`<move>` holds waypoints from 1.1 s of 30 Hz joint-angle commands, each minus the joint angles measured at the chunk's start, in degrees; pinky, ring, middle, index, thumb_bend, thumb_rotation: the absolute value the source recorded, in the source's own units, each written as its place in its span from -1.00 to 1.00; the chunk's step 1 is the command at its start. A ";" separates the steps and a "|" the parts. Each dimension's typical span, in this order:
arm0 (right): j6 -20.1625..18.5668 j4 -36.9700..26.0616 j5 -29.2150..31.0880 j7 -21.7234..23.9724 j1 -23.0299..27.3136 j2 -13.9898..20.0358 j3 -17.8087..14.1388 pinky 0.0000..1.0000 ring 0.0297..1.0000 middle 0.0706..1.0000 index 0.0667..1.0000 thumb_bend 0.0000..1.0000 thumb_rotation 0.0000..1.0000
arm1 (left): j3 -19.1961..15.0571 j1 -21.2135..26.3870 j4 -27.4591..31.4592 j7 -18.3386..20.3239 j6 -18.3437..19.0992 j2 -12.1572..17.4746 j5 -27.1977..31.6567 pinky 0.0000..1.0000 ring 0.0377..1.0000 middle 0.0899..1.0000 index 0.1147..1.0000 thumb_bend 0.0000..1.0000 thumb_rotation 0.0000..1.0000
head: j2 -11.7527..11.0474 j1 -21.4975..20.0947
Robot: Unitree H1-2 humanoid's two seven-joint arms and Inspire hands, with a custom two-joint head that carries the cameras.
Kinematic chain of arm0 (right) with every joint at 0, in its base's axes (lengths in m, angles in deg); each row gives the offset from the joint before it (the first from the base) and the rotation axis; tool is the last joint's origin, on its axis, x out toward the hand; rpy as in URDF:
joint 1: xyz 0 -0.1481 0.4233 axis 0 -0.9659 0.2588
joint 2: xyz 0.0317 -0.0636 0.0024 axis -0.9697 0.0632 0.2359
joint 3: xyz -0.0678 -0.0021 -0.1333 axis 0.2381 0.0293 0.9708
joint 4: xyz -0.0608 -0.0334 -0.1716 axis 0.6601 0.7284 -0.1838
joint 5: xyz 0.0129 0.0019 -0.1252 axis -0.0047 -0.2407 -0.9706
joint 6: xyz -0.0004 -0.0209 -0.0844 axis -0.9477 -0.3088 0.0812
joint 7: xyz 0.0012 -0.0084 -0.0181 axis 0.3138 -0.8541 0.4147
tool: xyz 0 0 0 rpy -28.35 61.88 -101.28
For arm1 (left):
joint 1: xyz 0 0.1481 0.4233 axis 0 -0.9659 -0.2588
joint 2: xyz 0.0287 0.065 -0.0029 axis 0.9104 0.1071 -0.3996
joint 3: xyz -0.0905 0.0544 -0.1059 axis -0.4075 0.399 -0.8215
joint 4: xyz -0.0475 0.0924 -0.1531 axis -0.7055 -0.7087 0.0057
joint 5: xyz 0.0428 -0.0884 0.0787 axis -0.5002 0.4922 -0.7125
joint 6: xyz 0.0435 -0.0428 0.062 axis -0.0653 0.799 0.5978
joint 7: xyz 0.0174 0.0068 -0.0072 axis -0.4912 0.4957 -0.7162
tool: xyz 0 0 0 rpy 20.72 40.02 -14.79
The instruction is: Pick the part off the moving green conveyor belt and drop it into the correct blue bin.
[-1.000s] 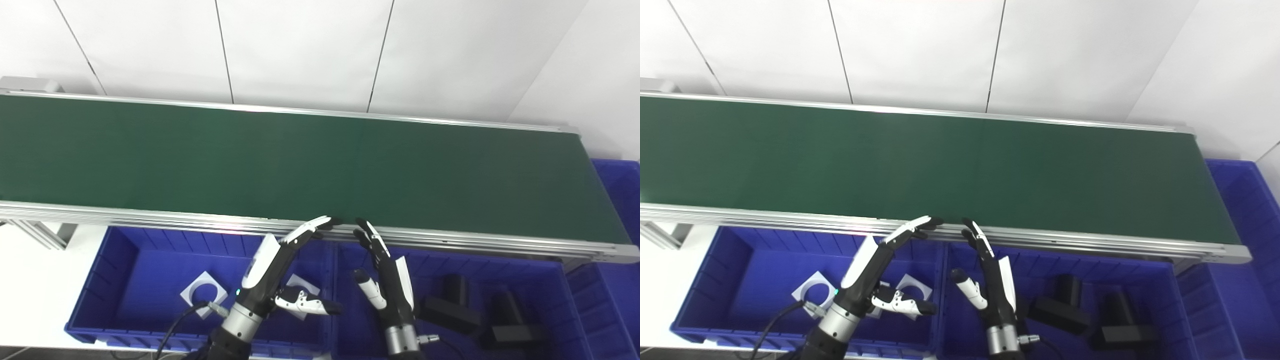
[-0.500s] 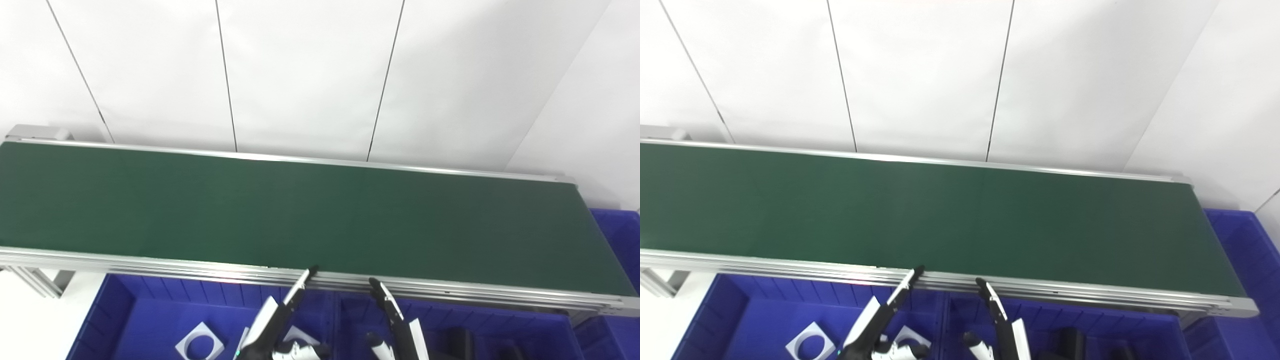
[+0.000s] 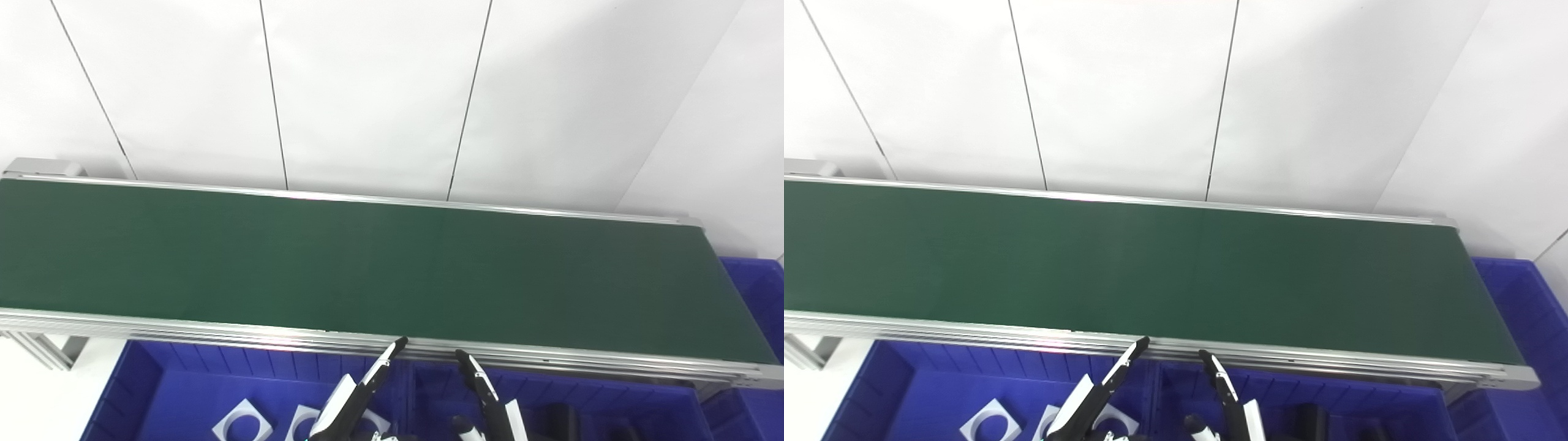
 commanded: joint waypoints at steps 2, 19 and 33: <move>0.79 -2.52 -0.33 -0.35 0.49 -0.13 0.07 0.80 0.81 0.84 0.80 0.79 1.00 | -1.37 0.50 2.89 1.58 -0.84 0.27 1.05 1.00 1.00 1.00 1.00 0.87 0.54 | 1.60 -1.70; 0.75 -7.17 -1.37 6.87 0.43 -4.76 -5.66 0.72 0.77 0.82 0.76 0.83 0.89 | -11.71 -1.41 9.54 15.20 -0.84 0.62 5.21 1.00 1.00 1.00 1.00 0.89 0.61 | 14.52 -10.74; 0.78 -9.77 -2.03 10.66 -1.96 -5.43 -9.36 0.71 0.77 0.81 0.75 0.81 0.90 | -15.01 -3.80 10.59 18.86 -0.84 -2.62 3.28 1.00 1.00 1.00 1.00 0.90 0.62 | 13.10 -5.63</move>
